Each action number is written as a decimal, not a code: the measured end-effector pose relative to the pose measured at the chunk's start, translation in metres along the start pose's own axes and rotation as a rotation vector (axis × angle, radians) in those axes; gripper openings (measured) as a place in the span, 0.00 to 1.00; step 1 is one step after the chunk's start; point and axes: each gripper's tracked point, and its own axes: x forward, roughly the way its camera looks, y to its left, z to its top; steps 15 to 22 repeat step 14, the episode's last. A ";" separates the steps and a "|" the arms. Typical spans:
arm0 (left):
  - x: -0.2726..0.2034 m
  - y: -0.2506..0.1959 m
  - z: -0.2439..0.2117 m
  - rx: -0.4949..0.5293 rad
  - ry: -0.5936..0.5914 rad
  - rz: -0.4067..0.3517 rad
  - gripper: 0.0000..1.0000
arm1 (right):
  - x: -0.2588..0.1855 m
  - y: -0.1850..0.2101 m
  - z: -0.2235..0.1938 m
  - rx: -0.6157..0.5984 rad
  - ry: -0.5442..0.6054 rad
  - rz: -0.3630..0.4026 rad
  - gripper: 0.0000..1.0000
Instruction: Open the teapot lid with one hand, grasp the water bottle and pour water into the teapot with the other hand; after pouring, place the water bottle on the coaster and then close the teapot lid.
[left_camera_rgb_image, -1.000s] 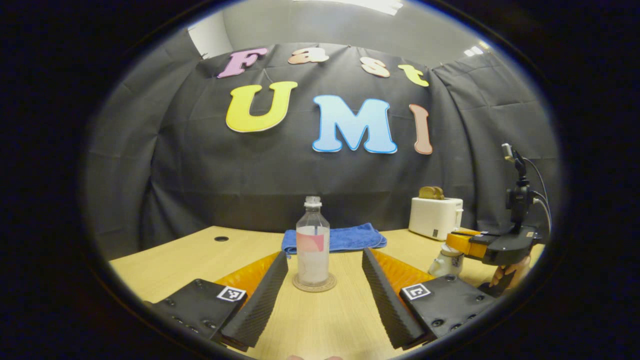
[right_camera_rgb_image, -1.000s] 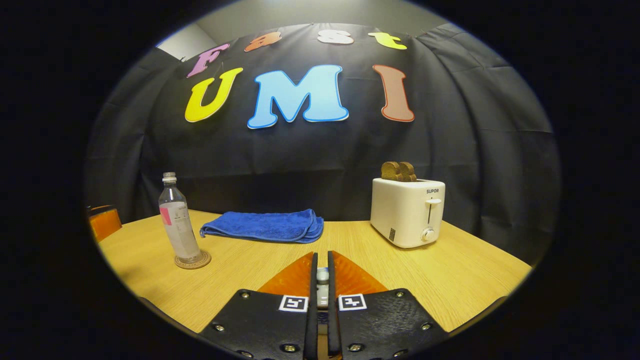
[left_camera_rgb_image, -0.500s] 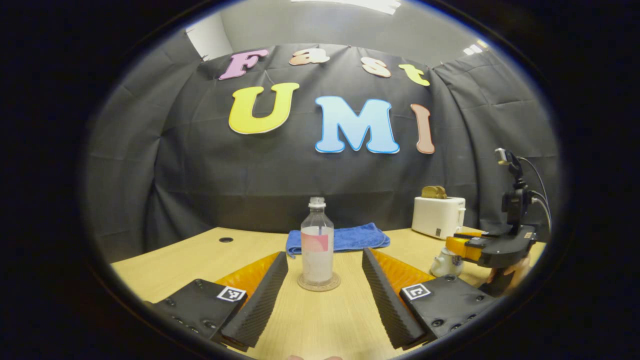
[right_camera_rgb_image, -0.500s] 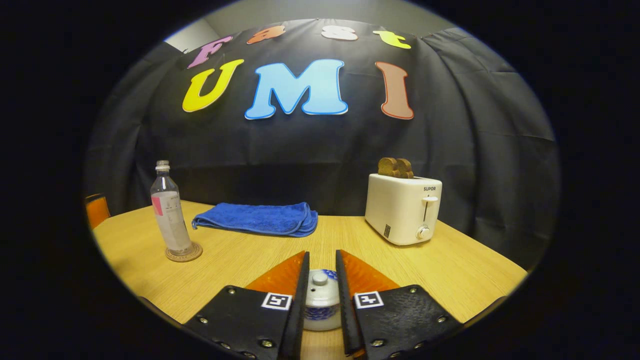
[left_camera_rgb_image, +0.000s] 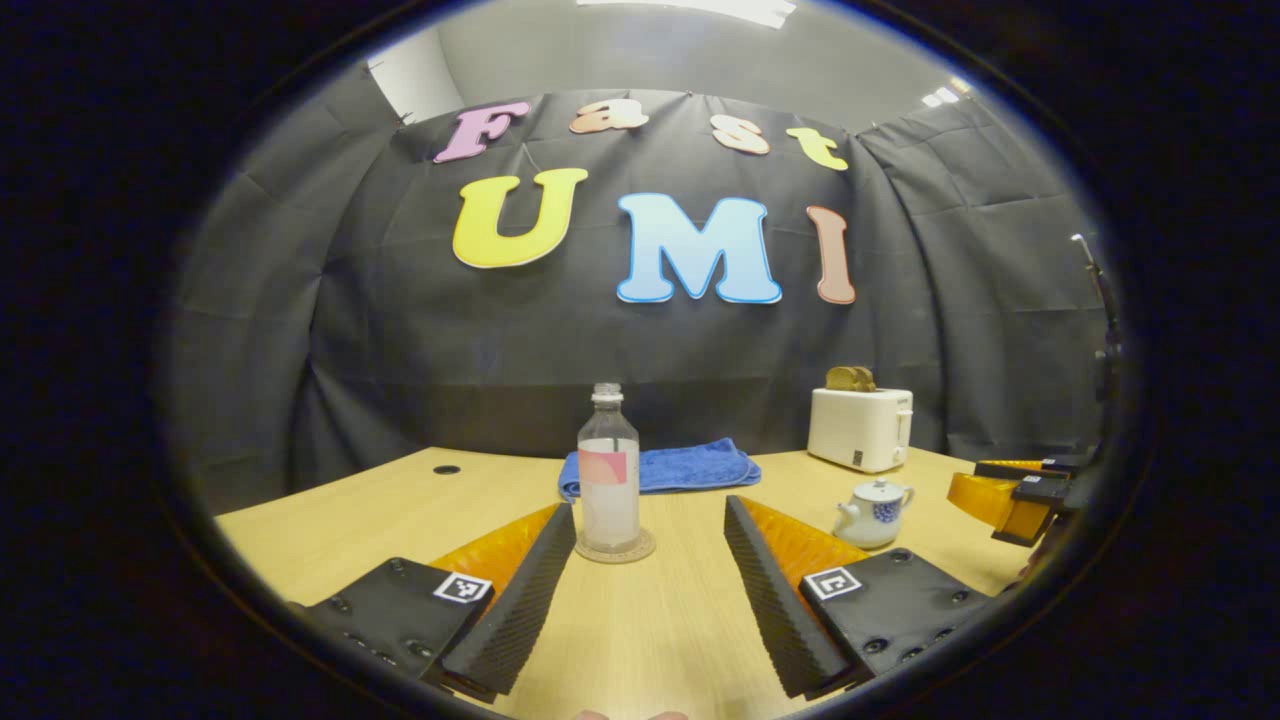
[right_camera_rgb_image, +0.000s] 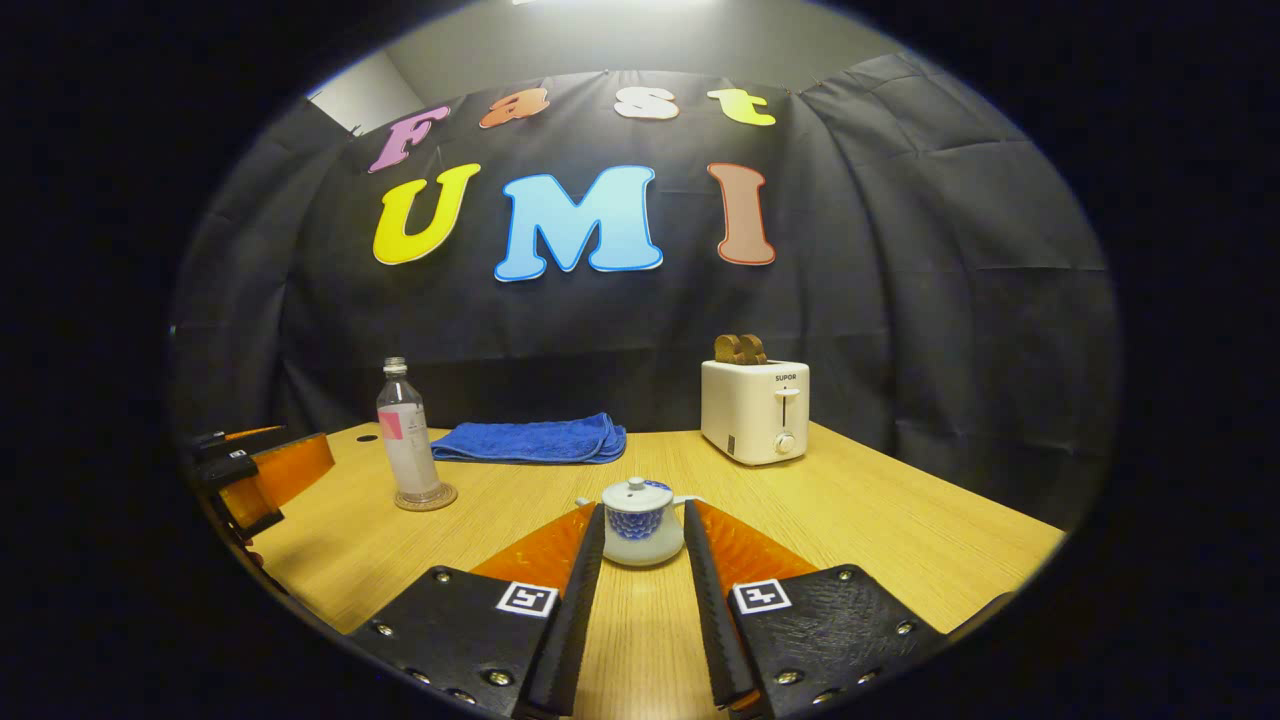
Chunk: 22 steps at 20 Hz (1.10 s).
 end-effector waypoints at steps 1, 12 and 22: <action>-0.004 -0.005 -0.003 0.007 0.000 -0.001 1.00 | -0.001 0.001 0.000 -0.008 -0.015 -0.002 0.55; -0.025 -0.030 -0.026 0.039 0.006 0.028 1.00 | -0.006 0.016 -0.009 -0.028 -0.032 0.039 0.75; -0.026 -0.039 -0.024 0.038 0.004 0.009 1.00 | -0.005 0.015 -0.011 -0.028 -0.029 0.026 0.75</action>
